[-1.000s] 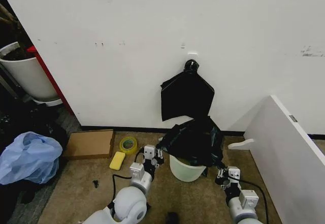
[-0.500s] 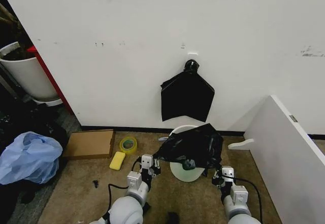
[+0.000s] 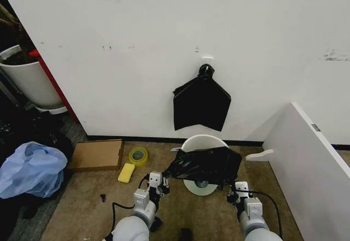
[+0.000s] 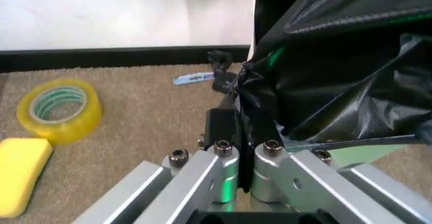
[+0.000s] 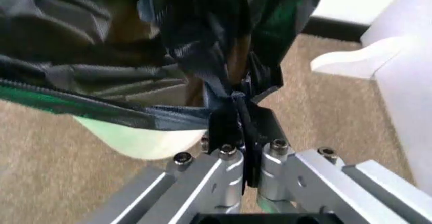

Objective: Place the garbage bag over the trash bin.

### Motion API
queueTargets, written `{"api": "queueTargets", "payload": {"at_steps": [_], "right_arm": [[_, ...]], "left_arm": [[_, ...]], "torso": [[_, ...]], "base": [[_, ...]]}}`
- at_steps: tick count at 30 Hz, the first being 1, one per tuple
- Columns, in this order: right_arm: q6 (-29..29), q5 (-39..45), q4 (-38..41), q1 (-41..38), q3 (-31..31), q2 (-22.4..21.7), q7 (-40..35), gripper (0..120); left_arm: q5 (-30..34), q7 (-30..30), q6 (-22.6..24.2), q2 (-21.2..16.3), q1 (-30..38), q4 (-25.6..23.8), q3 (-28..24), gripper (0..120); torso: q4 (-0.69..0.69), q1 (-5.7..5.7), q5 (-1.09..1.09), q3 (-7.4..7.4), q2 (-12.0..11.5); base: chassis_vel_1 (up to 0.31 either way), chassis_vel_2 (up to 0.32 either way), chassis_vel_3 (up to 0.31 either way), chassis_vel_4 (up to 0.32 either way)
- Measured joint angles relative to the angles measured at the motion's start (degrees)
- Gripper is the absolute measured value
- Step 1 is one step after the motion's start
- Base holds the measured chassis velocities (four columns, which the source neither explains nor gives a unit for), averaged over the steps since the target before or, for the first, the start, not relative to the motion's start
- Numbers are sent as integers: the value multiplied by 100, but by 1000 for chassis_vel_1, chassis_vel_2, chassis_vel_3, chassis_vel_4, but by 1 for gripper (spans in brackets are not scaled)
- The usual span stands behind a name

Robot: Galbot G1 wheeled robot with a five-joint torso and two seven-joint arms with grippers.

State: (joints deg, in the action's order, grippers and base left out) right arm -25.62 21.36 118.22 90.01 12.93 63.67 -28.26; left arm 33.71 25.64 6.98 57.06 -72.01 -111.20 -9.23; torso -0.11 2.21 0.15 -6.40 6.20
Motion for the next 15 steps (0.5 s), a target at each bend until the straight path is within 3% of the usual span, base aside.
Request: {"api": "queueTargets", "payload": {"at_steps": [15], "right_arm": [[-425,489,-521,-658,-146,-14,0,0]], "left_arm": [[16,184,416,335,597,590,-140,0]], "torso": [[-1,0,0,0,0]], "base": [[0,0,0,0]]}}
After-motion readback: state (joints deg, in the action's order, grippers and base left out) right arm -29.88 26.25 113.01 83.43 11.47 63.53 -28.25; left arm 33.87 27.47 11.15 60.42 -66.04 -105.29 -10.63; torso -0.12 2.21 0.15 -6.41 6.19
